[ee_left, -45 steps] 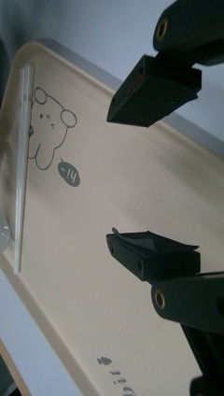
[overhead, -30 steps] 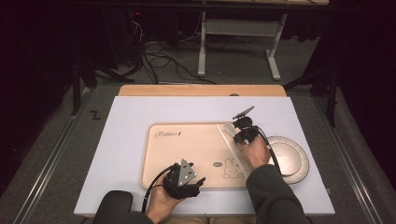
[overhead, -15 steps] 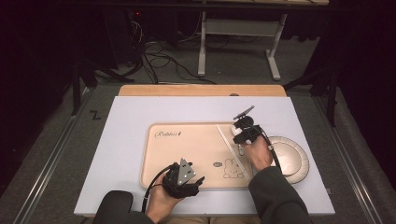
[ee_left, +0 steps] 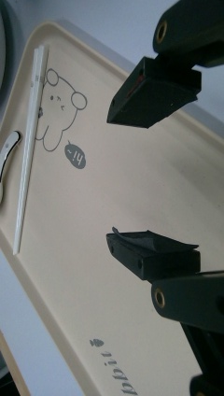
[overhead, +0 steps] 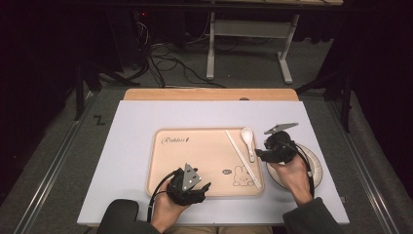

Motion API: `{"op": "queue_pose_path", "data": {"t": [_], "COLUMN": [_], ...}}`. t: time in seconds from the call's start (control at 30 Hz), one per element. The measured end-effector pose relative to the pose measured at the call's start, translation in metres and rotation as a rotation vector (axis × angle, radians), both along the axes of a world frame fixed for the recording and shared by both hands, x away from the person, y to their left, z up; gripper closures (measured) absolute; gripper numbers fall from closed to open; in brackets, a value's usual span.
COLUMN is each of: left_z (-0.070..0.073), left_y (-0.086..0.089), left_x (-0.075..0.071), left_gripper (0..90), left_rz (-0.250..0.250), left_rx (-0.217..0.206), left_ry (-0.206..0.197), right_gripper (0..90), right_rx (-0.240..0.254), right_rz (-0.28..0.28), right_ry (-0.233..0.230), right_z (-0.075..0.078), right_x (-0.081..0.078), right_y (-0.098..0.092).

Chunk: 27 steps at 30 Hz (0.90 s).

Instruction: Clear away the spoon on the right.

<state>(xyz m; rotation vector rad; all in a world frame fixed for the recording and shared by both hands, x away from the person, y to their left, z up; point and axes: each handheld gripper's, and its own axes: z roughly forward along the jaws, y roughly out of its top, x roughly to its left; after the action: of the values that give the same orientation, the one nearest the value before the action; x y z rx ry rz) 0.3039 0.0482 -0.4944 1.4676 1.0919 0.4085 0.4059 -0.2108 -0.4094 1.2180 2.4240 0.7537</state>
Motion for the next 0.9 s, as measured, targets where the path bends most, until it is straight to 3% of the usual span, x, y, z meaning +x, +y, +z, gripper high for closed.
{"op": "queue_pose_path", "data": {"t": [0.1, 0.37, 0.43, 0.5, 0.7, 0.9], "left_z": [0.0, 0.003, 0.003, 0.004, 0.002, 0.0], "left_y": [0.001, 0.003, 0.005, 0.006, 0.007, 0.011], "left_x": [0.001, 0.001, 0.003, 0.004, 0.005, 0.009], "left_gripper": [36.4, 36.4, 36.4, 36.3, 35.6, 35.5], "left_rz": [0.0, 0.001, 0.011, 0.02, 0.022, 0.048], "left_rx": [-0.006, -0.01, -0.015, -0.024, 0.003, 0.018], "left_ry": [0.004, 0.011, 0.014, 0.016, 0.016, 0.019], "right_gripper": [55.3, 56.8, 56.3, 56.0, 55.1, 54.5], "right_rx": [0.046, 0.122, 0.101, 0.093, 0.113, 0.111], "right_rz": [0.006, -0.066, -0.067, -0.079, -0.129, -0.18], "right_ry": [-0.036, -0.077, -0.067, -0.086, -0.083, -0.113], "right_z": [0.004, 0.001, 0.001, 0.001, -0.003, -0.002], "right_x": [-0.014, -0.033, -0.033, -0.036, -0.039, -0.041], "right_y": [-0.018, -0.054, -0.059, -0.063, -0.083, -0.102]}}
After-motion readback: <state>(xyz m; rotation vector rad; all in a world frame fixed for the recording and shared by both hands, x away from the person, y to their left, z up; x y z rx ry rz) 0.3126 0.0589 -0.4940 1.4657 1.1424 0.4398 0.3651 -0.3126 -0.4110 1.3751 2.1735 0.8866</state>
